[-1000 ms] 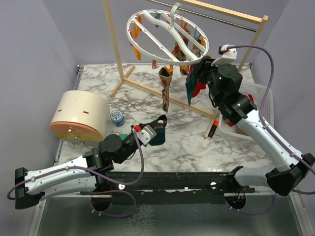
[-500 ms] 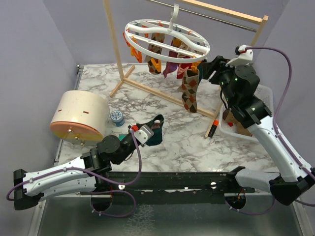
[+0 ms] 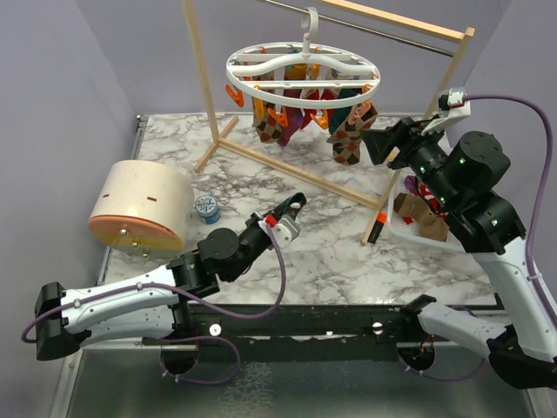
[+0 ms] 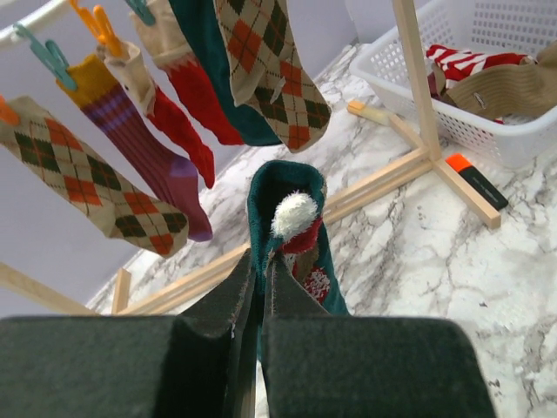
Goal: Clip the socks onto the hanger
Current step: Rotate the hanger at the clothesline.
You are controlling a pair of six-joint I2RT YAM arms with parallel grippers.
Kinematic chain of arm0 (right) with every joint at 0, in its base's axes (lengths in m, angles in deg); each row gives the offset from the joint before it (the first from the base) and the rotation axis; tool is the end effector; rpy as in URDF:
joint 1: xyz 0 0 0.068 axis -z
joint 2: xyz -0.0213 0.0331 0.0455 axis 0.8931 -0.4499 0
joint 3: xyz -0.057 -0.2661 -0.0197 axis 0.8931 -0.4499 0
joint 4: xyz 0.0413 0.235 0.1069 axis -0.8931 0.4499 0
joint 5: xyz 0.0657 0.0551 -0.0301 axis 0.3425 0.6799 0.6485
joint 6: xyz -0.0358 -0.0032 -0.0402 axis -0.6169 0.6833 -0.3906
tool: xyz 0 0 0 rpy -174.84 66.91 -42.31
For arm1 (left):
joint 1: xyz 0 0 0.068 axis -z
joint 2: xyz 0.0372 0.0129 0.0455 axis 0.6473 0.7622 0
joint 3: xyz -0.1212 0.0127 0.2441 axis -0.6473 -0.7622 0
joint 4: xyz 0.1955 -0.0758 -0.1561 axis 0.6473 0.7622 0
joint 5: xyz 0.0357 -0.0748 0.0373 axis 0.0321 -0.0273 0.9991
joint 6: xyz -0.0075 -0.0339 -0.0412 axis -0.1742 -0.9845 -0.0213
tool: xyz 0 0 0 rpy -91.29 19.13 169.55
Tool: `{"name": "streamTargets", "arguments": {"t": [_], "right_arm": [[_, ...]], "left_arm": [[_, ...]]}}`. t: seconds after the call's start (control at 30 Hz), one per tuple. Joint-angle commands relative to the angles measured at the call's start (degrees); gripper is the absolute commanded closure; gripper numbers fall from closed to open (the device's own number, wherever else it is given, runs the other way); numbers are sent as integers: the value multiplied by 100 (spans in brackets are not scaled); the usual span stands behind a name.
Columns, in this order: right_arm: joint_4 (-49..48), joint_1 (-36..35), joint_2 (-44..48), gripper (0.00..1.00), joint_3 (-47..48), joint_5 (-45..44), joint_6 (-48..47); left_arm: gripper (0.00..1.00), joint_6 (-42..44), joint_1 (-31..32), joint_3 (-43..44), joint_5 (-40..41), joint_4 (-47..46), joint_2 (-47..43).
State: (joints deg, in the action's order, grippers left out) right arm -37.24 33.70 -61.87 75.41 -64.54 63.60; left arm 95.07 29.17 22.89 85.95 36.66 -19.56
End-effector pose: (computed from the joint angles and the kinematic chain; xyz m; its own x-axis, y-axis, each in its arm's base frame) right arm 0.1625 0.0883 0.4961 -0.0965 0.2643 -0.9596 -0.3982 0.8733 0.2806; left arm 0.0850 -0.1825 0.3346 0.3221 0.2728 -0.9065 0.6052 0.6770 0.4188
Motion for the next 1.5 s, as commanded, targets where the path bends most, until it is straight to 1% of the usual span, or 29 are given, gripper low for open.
{"name": "streamTargets", "arguments": {"t": [0.0,0.2,0.47,0.63,0.9,1.03,1.2,1.37,1.47], "right_arm": [[73,11,233,34,-184,-34,-18],[-282,9,224,34,-287,-589,320],[-326,12,-262,29,134,-165,607],[-359,11,-471,26,343,139,715],[-279,9,-749,26,641,382,762],[-72,11,-737,27,820,333,656],[108,12,-683,29,842,494,700],[287,12,-751,31,1020,890,826],[391,-1,-797,31,1063,902,919]], "left_arm": [[100,432,-18,540,123,-620,608],[100,403,-425,1174,12,-909,1323],[100,92,-1025,1605,-588,-1035,1792],[100,33,-1285,1947,-782,-1126,2133],[100,85,-1429,2428,-1056,-1210,2553],[100,243,-1488,2658,-1146,-1237,2746],[100,333,-1535,2953,-1279,-1247,2960],[100,469,-1538,3080,-1387,-1256,3048],[100,555,-1546,3138,-1396,-1260,3101]]}}
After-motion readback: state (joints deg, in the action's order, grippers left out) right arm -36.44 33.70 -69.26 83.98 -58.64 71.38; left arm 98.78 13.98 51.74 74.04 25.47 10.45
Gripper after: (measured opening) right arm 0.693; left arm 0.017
